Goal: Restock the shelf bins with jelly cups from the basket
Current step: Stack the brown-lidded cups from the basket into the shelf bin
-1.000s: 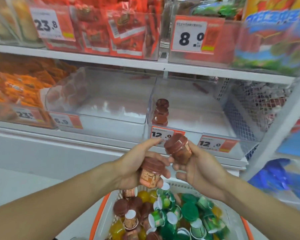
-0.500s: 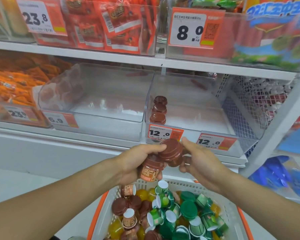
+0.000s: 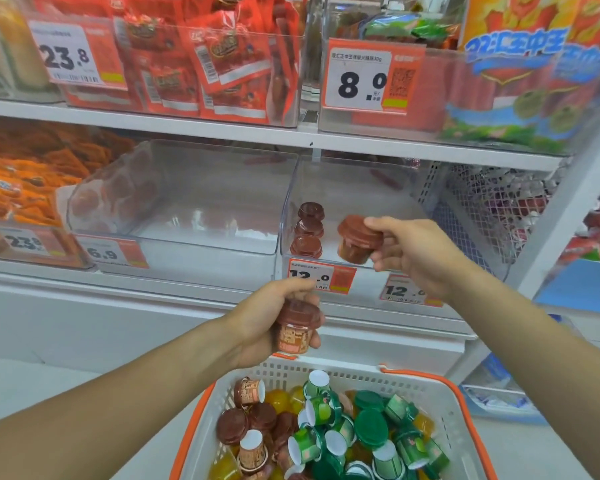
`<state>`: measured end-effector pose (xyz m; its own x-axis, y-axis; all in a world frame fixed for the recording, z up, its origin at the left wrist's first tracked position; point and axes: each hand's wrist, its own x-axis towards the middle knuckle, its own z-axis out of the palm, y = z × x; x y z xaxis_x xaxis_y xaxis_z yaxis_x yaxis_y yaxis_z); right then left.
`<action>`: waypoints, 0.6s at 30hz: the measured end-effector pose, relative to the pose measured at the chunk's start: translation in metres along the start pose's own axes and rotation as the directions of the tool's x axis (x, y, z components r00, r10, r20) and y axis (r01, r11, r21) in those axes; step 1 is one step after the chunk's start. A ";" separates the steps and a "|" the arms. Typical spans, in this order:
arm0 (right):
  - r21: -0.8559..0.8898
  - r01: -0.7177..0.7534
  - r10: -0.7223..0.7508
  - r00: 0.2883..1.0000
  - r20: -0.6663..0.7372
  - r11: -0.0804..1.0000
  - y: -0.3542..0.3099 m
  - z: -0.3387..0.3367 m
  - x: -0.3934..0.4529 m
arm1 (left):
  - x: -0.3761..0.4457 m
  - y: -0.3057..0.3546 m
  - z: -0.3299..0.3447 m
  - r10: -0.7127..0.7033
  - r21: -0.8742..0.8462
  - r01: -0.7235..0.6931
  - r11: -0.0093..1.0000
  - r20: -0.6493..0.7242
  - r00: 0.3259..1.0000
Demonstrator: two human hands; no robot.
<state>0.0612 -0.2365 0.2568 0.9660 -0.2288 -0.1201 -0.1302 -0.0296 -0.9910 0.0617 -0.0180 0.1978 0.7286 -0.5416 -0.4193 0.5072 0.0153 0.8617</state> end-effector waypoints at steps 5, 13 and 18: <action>-0.133 -0.160 0.150 0.985 -0.084 0.978 0.015 -0.001 0.060 | 0.009 -0.011 -0.002 -0.043 0.047 0.046 0.998 -0.075 0.996; -0.427 -0.418 0.489 0.870 0.066 0.802 0.036 0.005 0.094 | 0.016 -0.020 -0.003 -0.103 0.073 0.109 0.991 -0.076 0.992; -0.579 -0.362 0.536 0.829 0.158 0.730 0.030 0.005 0.088 | 0.016 -0.019 -0.001 -0.099 0.039 0.102 0.994 -0.069 0.993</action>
<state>0.1430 -0.2522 0.2164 0.7663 -0.0520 -0.6404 -0.5743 -0.5024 -0.6464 0.0642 -0.0259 0.1739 0.7048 -0.4809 -0.5215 0.5608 -0.0726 0.8248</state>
